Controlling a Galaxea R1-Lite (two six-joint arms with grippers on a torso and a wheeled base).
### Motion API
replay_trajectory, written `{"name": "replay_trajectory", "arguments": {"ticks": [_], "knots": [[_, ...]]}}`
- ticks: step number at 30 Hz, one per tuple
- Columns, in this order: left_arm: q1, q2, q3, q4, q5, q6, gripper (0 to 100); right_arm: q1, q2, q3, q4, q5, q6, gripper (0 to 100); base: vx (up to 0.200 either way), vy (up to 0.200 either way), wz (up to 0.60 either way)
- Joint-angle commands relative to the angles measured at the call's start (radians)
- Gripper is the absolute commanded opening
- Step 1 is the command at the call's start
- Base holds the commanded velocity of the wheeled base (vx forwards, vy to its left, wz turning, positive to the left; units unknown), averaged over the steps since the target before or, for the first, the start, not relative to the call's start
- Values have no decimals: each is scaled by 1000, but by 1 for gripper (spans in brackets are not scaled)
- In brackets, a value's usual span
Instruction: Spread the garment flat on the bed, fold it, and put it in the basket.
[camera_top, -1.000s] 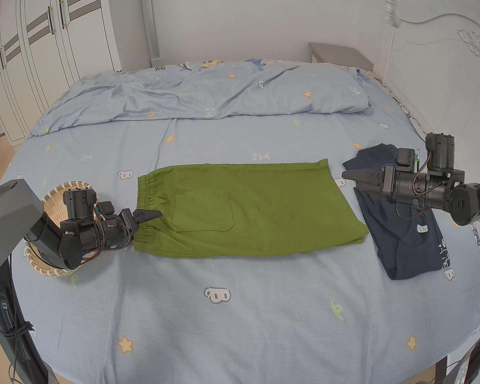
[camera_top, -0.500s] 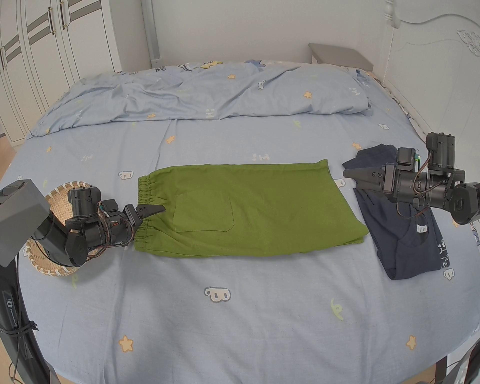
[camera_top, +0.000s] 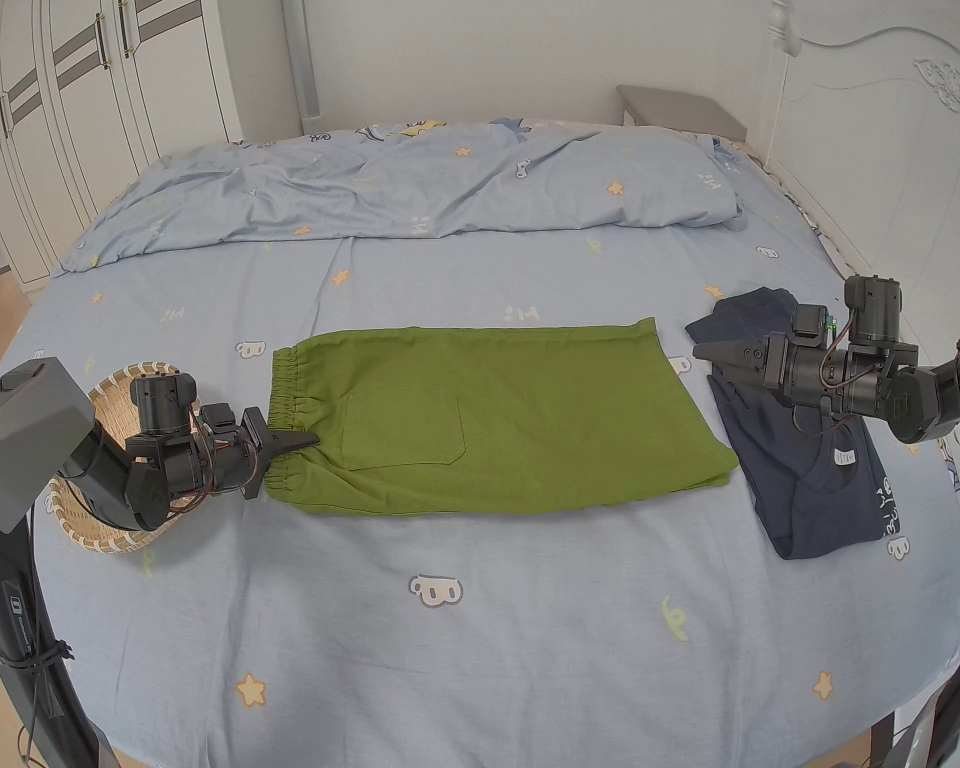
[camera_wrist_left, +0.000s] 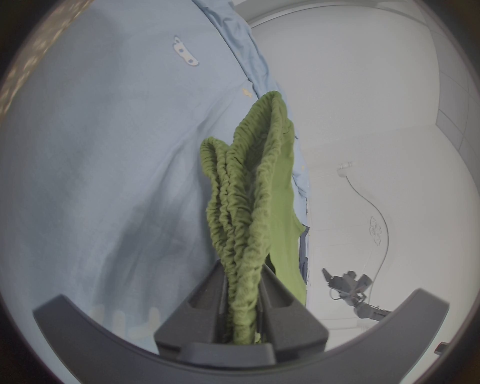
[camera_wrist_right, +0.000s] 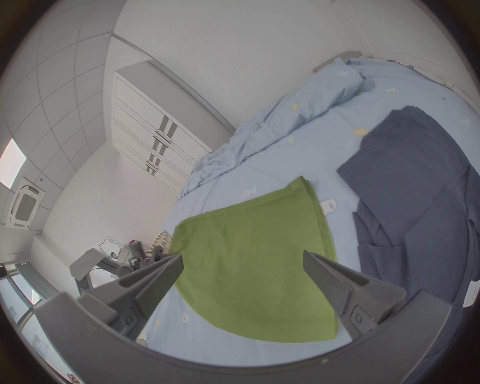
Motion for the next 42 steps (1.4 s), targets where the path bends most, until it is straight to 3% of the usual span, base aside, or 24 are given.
{"name": "replay_trajectory", "arguments": {"ticks": [1,5,6,10,26,36,42], "knots": [[31,-71,1,3,-33,-19,0,-33,102,-26,12,-6,-23,100,0,0,0],[66,-95,3,23,-88,-19,0,-41,132,-49,34,-6,-25,100,0,0,0],[97,-110,3,41,-139,-19,0,-52,149,-63,55,-6,-26,100,0,0,0],[135,-120,1,54,-216,-19,0,-50,181,-83,90,-5,-28,100,0,0,0],[114,-104,7,52,-206,6,0,21,313,-104,127,11,-26,100,0,0,0],[89,-92,7,58,-137,49,0,33,367,-122,169,17,-35,100,0,0,0],[91,-94,7,58,-137,49,0,37,362,-132,185,118,-23,100,0,0,0]]}}
